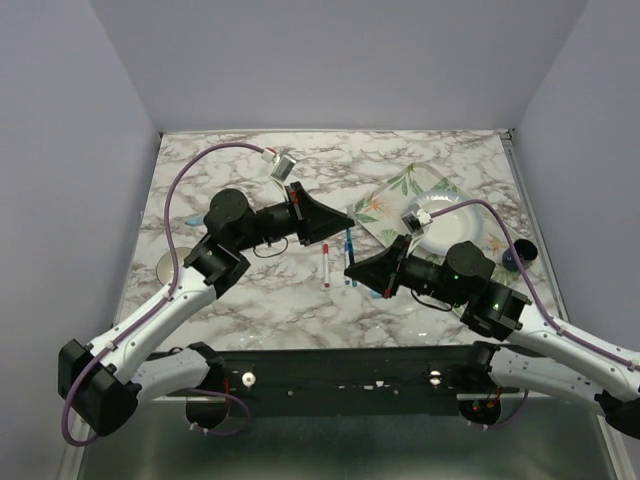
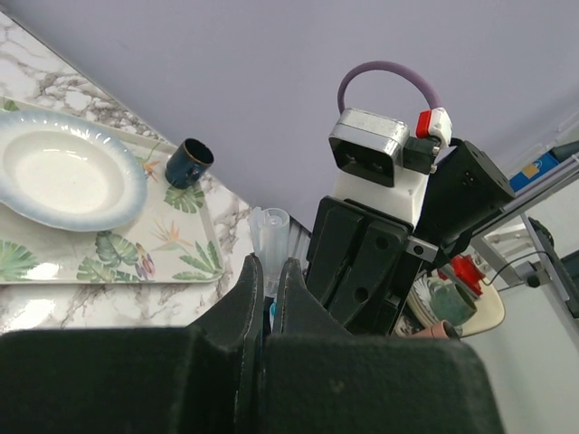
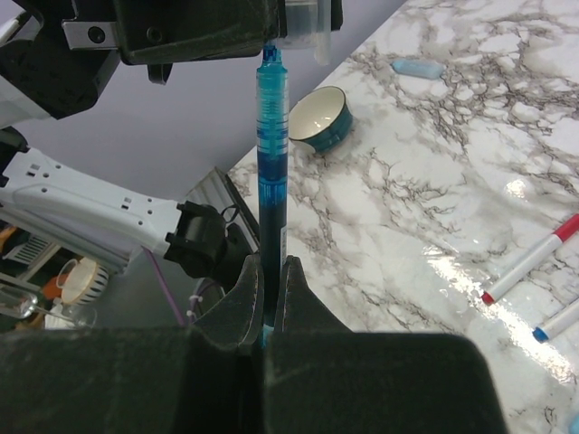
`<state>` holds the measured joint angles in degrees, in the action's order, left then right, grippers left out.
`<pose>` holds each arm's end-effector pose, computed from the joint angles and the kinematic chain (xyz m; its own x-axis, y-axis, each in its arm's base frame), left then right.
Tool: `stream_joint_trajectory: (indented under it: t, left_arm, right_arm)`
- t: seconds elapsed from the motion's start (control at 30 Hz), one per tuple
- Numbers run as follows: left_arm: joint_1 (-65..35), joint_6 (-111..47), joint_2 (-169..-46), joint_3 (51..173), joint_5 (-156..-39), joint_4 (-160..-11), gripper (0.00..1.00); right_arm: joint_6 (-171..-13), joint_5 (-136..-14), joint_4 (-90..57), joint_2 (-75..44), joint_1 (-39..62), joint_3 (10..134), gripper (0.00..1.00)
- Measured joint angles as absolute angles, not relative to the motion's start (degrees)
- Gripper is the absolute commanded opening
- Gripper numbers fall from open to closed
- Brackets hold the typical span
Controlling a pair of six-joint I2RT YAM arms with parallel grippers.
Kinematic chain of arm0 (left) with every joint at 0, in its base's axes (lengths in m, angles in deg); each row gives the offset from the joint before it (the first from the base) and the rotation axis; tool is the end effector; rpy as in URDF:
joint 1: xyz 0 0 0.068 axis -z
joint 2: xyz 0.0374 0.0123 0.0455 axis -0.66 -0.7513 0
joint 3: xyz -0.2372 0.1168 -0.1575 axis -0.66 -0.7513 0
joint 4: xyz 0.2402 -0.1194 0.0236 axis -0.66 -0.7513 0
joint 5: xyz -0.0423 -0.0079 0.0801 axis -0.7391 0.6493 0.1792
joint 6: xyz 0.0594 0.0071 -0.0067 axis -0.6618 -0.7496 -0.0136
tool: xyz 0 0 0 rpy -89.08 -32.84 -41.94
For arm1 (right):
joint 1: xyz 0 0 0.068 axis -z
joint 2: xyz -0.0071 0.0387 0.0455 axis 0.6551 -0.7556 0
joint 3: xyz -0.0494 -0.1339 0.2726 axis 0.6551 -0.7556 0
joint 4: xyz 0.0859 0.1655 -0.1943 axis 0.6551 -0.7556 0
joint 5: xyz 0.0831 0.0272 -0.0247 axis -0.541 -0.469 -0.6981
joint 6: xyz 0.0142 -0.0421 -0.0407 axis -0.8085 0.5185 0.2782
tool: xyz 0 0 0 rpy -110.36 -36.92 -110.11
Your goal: Insert the pens into the pen caps
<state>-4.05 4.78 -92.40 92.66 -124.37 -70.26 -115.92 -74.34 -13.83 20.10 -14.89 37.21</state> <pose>0.1767 -0.1664 0.4185 -0.6133 -0.2963 -0.7321 0.7334 0.1303 -0.6671 0.0988 0.1555 0.3628 -0.4725 0.2030 -0.8576 -0.7559 0.4071 0.5128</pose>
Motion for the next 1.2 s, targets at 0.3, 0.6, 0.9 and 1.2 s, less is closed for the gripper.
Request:
stream_joint_trajectory:
  t: [0.3,0.6,0.9,1.2]
  left_arm:
    - [-4.0,4.2,-91.3,92.8,-122.2,-70.9,0.00]
    - [-4.0,4.0,-91.2,94.0,-121.6,-71.7,0.00]
    - [-4.0,4.0,-90.3,94.0,-121.2,-71.9,0.00]
    - [-4.0,4.0,-90.2,94.0,-121.2,-71.8,0.00]
  right_arm:
    - [-116.0,-74.7,-13.8,20.5,-14.9,37.1,0.01]
    - [-116.8,-74.7,-13.8,21.2,-14.9,36.5,0.01]
    - [-116.9,-74.7,-13.8,21.3,-14.9,36.5,0.01]
    - [-117.0,-74.7,-13.8,21.3,-14.9,36.5,0.01]
